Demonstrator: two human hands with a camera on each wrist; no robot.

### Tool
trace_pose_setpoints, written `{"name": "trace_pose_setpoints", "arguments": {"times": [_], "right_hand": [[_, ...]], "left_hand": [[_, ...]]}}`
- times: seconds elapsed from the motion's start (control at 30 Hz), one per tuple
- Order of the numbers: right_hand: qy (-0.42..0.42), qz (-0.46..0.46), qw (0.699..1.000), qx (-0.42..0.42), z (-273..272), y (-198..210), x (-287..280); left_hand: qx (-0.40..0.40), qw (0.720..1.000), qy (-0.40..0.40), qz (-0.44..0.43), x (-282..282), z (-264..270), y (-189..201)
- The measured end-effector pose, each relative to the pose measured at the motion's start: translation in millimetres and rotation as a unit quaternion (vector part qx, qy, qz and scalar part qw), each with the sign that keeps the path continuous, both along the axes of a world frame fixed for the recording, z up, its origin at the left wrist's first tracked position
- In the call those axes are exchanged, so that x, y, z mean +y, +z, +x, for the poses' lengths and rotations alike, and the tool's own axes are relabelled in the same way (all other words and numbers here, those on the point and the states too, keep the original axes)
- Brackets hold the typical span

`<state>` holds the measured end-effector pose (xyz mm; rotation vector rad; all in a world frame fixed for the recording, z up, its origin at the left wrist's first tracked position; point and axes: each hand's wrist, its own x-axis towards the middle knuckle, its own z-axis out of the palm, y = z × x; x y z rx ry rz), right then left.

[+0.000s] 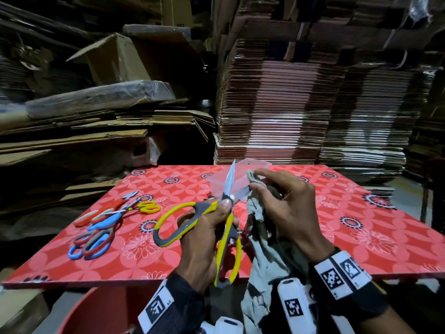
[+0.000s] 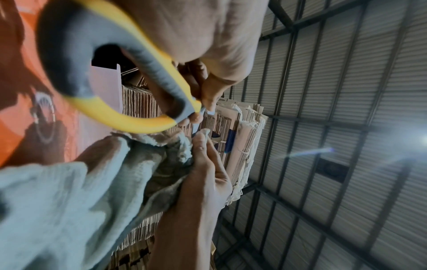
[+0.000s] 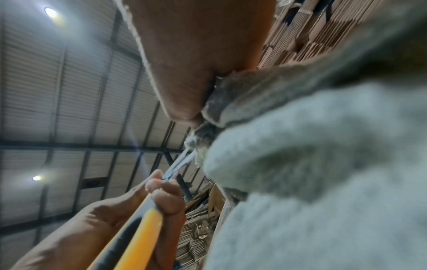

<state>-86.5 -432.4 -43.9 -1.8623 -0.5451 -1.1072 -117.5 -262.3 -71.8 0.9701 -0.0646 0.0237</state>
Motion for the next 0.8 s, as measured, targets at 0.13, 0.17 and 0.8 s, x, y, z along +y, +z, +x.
{"name": "trace_pose_setpoints", "arguments": {"times": [0.13,0.17,0.8], "right_hand": [[0.052,-0.032,0.998,-0.006,-11.0,-2.4,7.0],[0.068,-0.035,0.997,-0.002,-14.9,-2.1,7.9],[-0.037,-0.024,0.999,-0.03,-16.6,-4.4,18.9]], "left_hand": [[-0.016,1.0,-0.016,-0.01,0.1,-3.9,4.7],[-0.017,1.0,-0.019,-0.015,0.2,-3.6,5.4],[0.006,0.998,-0.013,-0.055,2.7,-8.9,7.2]]}}
